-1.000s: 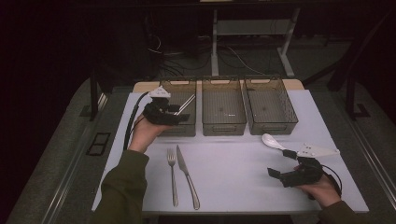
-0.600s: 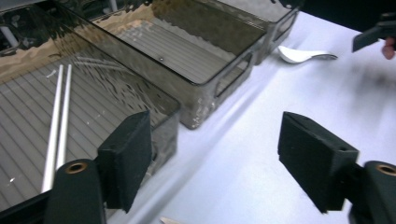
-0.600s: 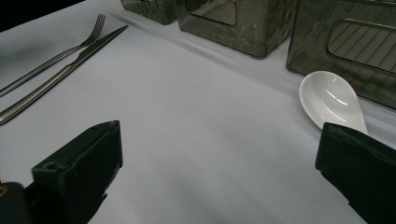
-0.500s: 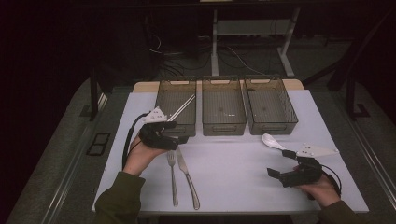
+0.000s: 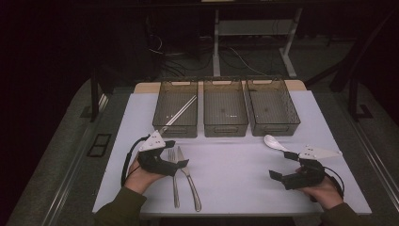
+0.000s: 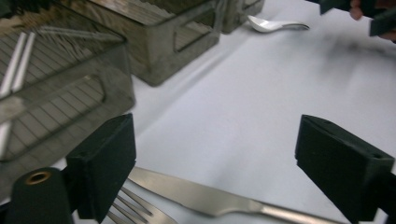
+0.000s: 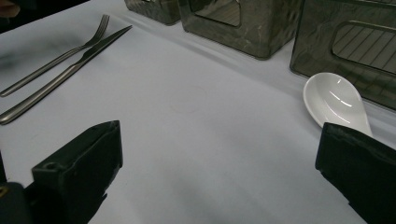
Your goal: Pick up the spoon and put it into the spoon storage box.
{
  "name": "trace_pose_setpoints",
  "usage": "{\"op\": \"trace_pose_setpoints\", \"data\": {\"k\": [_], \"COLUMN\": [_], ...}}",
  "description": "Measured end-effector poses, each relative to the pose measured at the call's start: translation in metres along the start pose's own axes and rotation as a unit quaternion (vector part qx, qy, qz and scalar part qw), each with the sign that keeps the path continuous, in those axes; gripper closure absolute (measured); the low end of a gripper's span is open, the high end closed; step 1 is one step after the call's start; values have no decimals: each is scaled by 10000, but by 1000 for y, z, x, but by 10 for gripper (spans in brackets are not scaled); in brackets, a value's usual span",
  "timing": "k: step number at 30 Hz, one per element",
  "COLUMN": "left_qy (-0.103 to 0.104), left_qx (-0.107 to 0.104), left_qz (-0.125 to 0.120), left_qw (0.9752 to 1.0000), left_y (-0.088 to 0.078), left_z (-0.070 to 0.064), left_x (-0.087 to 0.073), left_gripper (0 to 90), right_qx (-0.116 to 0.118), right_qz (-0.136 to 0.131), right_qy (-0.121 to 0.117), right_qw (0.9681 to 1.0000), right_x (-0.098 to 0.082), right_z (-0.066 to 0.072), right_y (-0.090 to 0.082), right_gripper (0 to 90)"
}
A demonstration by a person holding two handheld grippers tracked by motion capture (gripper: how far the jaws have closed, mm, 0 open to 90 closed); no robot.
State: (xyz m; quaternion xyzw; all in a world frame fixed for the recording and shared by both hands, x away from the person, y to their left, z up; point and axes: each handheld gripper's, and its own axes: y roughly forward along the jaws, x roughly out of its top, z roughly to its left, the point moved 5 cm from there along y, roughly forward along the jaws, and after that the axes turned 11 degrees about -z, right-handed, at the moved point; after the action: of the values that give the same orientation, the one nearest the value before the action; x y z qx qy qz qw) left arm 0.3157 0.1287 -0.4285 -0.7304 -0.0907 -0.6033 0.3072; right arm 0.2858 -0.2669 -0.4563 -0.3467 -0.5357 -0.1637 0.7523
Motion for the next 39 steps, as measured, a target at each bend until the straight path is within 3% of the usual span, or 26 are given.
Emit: {"op": "trace_pose_setpoints", "data": {"k": [6,8,11,14,21,27,35,39], "left_qy": [-37,-105,-79,-21,-64,-62,-61,-48], "left_qx": [2,-114,-124,-138,-137,-137,-149,-148], "left_qz": [91,139,209,235,310,321,322,317], "left_qw": [10000,9998,9997,9996,9994,9994,9994,9994], "left_y": [-1,-1,0,1,2,3,3,3], "left_z": [-9,-12,-16,-17,-16,-16,-16,-17], "left_x": [-18,-23,-27,-27,-28,-29,-29,-29], "left_gripper": [5,0,0,0,0,0,0,0], "right_qx": [-4,12,34,43,-186,-445,-691,-751], "right_qz": [37,49,100,130,256,369,837,1021], "right_qy": [19,37,101,123,226,333,350,326], "right_qw": [10000,10000,9999,9998,9992,9978,9935,9914], "right_x": [0,1,2,3,10,14,5,1], "right_z": [0,1,2,1,-9,-28,-54,-64], "right_y": [-1,-1,-2,-3,-2,5,9,9], "right_gripper": [7,7,8,73,327,513,803,891]}}
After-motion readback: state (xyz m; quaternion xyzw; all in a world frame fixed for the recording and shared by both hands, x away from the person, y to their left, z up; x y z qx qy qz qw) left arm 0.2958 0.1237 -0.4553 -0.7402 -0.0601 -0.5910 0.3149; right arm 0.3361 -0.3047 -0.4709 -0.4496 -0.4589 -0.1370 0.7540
